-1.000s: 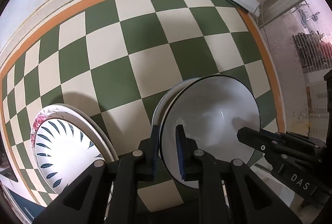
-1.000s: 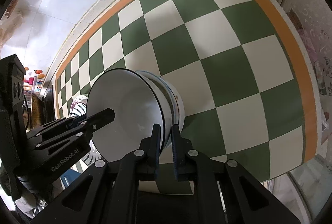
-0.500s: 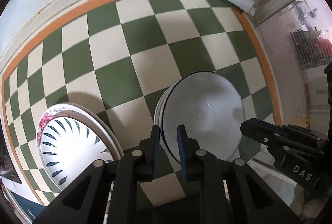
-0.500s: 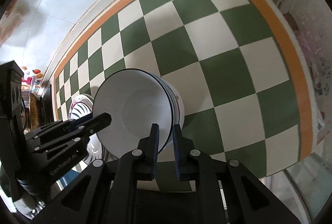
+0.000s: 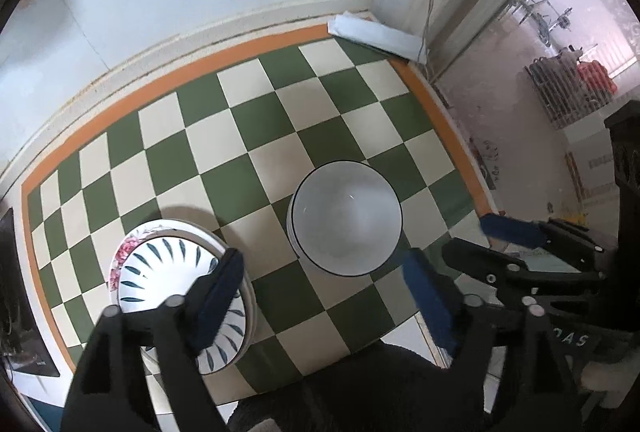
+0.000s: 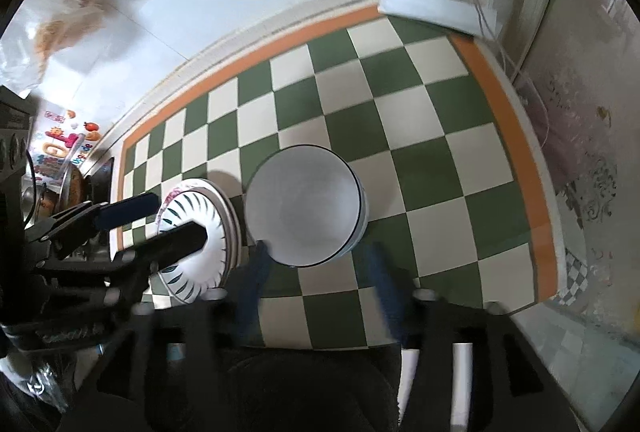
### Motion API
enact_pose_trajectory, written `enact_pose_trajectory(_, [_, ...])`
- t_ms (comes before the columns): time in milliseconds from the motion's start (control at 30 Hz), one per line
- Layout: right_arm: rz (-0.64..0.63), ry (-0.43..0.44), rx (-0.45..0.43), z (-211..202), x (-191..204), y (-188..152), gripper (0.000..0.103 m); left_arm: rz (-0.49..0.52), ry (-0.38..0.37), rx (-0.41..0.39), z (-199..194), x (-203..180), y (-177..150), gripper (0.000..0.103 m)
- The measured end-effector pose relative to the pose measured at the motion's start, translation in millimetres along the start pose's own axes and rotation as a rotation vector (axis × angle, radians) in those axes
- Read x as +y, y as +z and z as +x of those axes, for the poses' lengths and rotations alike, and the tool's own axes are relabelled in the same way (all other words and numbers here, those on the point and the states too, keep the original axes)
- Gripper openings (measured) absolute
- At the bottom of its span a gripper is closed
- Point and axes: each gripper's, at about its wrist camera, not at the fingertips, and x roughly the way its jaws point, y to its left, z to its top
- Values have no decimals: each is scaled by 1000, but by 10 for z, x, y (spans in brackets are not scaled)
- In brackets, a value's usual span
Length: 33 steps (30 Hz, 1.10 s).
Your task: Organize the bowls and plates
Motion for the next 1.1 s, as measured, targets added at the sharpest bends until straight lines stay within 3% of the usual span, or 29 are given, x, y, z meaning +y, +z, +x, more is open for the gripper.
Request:
enact_pose_trajectory(100, [5,-18,-22,-166,14,-62,81,-18,-24,-13,-122,55,-38,91])
enact_pose_trajectory(267, [7,-16,-43,-396,31,-179,89,-19,-46,-34,-289,85,-105,95])
enact_pose_trajectory(433, [2,-8,-55,-502,79,-256,93,-24,-65,-58,-396,96,-156,100])
enact_pose_trajectory(733, [2,-5,-79,-553,90,-292,96,-32,-81,-61,-391,99,-142,101])
enact_pose_trajectory(967, [25,-3,-65,-286,-39,-235,97,-82,-97,-23,-40,200,-39,101])
enact_pose_trajectory(1100, [82,99,-39,67,-209,-175,97,-150,-90,14,321,355,73,101])
